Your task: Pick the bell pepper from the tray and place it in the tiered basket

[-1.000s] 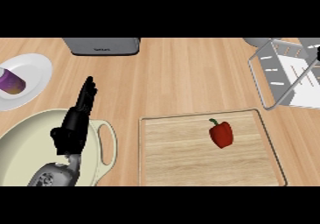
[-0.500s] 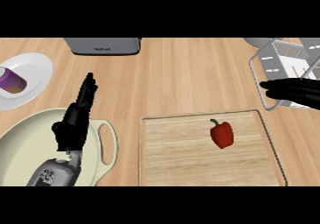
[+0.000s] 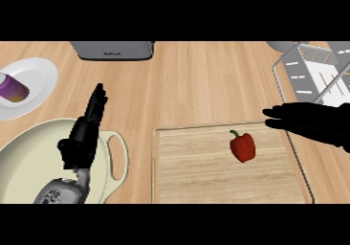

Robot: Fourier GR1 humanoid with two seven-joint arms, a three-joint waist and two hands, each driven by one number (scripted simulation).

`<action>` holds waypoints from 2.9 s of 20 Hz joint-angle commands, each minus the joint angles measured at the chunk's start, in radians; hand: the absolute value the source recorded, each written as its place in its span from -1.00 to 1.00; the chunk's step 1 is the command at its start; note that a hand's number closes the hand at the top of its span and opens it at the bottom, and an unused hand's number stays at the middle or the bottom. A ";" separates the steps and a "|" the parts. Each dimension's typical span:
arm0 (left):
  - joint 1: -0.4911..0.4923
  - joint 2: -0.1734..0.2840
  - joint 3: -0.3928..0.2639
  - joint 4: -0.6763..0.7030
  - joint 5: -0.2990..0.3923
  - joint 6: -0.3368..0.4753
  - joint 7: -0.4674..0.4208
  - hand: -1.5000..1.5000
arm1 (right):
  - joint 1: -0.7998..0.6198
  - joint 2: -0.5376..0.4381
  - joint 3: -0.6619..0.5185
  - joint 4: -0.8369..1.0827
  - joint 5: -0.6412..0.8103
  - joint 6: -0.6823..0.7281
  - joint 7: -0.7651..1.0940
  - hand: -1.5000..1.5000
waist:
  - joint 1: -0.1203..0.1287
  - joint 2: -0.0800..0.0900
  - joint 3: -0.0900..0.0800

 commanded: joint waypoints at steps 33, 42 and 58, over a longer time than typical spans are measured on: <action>-0.055 -0.114 0.067 -0.011 -0.112 -0.048 0.065 0.00 | 0.113 0.006 0.189 0.209 0.790 -0.332 -0.465 -1.00 | -0.001 0.002 0.001; -0.008 -0.111 0.098 -0.017 -0.102 -0.098 0.028 0.00 | 0.026 0.086 0.200 0.408 0.861 -0.324 -0.534 -1.00 | 0.007 0.002 0.000; -0.003 -0.079 0.163 -0.068 -0.093 -0.166 0.058 0.00 | 0.030 0.180 0.198 0.384 0.900 -0.266 -0.552 -1.00 | 0.003 0.000 0.000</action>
